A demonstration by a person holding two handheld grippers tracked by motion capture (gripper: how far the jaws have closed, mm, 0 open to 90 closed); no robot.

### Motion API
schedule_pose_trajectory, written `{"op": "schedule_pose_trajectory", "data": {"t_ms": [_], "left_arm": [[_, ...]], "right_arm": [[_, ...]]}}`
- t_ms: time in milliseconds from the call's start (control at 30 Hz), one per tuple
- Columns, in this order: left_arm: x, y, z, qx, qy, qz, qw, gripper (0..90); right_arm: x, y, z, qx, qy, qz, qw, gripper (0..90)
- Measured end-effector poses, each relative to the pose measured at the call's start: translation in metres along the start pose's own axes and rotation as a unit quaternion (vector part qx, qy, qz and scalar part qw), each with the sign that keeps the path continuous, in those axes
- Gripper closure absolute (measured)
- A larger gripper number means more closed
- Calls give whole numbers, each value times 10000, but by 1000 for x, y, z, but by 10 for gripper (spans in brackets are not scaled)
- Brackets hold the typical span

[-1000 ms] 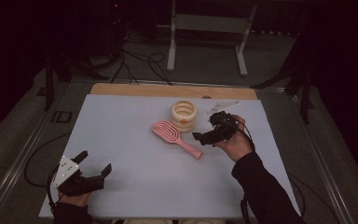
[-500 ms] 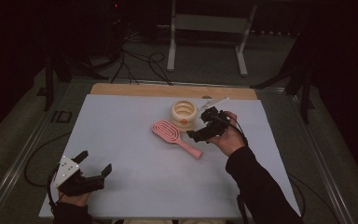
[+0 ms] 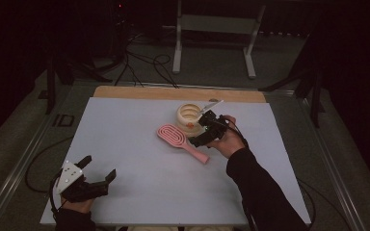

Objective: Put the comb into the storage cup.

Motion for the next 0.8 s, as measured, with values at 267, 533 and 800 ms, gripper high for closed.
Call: {"op": "schedule_pose_trajectory", "data": {"t_ms": [267, 533, 800], "left_arm": [[-1, 0, -1, -25, -9, 28, 10000, 9], [-1, -1, -2, -44, -25, 39, 10000, 9], [-2, -1, -3, -65, -40, 61, 10000, 9]], "right_arm": [[-12, 1, -1, 21, 26, 153, 9999, 71], [-20, 2, -1, 43, 75, 259, 9996, 71], [-27, 4, -1, 50, 70, 391, 9992, 71]]}}
Point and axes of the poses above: each handheld gripper's, and its own axes: x roughly backward along the jaws, y roughly out of its top, z roughly to its left, the point moved 9 cm from there along -x, roughly forward along the jaws, and after that the axes turned 8 degrees about z, right-handed, at the moved point
